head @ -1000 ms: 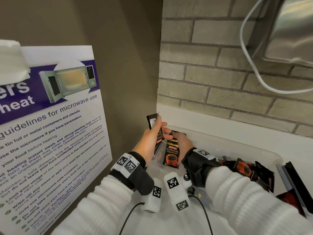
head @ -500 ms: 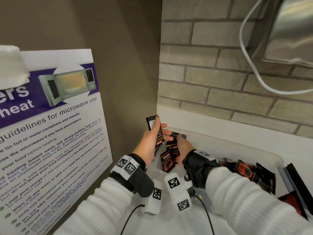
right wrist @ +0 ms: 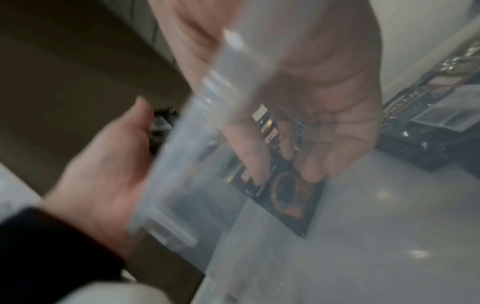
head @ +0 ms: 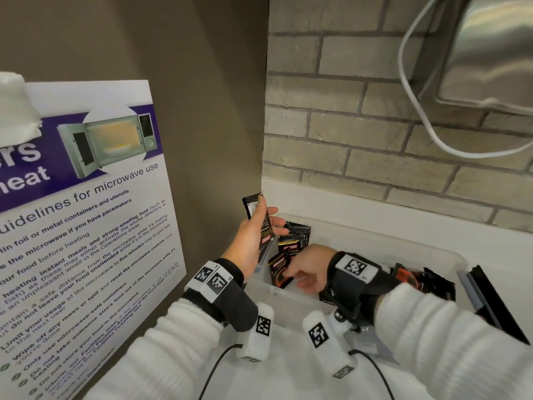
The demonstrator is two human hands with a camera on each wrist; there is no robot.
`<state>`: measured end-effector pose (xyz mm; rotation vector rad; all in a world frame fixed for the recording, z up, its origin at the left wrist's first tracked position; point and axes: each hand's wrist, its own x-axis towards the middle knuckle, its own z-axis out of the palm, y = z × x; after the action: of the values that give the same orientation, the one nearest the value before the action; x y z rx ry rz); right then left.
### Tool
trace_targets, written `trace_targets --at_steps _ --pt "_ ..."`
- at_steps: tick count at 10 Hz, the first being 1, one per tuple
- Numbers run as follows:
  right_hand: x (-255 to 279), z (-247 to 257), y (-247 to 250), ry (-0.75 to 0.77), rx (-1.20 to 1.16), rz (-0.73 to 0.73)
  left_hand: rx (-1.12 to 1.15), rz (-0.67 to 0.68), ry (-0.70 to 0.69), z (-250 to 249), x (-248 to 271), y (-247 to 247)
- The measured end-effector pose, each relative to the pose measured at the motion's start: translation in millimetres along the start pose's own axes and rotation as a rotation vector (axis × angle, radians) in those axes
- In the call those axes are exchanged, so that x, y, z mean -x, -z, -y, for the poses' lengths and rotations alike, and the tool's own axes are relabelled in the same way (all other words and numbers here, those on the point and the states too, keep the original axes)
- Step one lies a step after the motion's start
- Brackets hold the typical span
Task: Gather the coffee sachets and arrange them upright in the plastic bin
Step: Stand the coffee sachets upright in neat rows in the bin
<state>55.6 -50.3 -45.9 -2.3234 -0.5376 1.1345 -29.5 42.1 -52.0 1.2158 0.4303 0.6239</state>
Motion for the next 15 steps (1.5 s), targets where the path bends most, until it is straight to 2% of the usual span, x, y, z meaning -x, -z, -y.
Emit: trace_targets --at_steps 1,3,4,6,7,8,10,11,12,13,14,15 --pt "-0.9 3.2 -10.6 0.008 0.034 0.008 0.005 0.006 0.001 -1.0 1.6 -1.9" --pt "-21.7 4.4 -15.6 0.058 -0.115 0.044 0.021 0.015 0.003 -2.2 0.8 -2.0" --pt "-35.2 -2.5 -11.8 0.075 -0.263 -0.032 0.029 0.020 0.004 -2.4 2.1 -1.5" --pt "-38.5 -3.2 -9.6 0.046 -0.391 -0.031 0.029 0.024 0.003 -4.5 2.8 -2.1" --pt "-36.2 4.0 -12.5 0.042 -0.383 -0.044 0.047 0.022 -0.002 -4.7 3.7 -2.3" --pt "-35.7 6.5 -9.8 0.019 -0.457 -0.120 0.043 0.035 0.003 -6.2 5.2 -3.6" --pt "-26.0 -1.4 -5.3 0.109 -0.534 -0.035 0.124 0.073 -0.017 -11.9 10.7 -3.8" --pt "-12.5 0.3 4.2 0.160 -0.548 -0.105 0.255 0.097 -0.004 -14.2 10.3 -3.9" --pt "8.5 7.6 10.7 0.247 -0.657 -0.269 0.206 0.104 0.045 -18.6 8.9 -3.2" --pt "35.9 18.8 11.8 0.382 -0.773 -0.130 -0.062 0.044 0.027 -24.6 11.5 -3.8" --pt "50.7 17.9 15.3 0.534 -0.795 0.063 -0.324 0.014 -0.064 -28.0 14.5 -7.3" --pt "55.4 14.3 8.9 0.615 -0.818 0.124 -0.408 -0.014 -0.131 -22.5 14.3 -7.0"
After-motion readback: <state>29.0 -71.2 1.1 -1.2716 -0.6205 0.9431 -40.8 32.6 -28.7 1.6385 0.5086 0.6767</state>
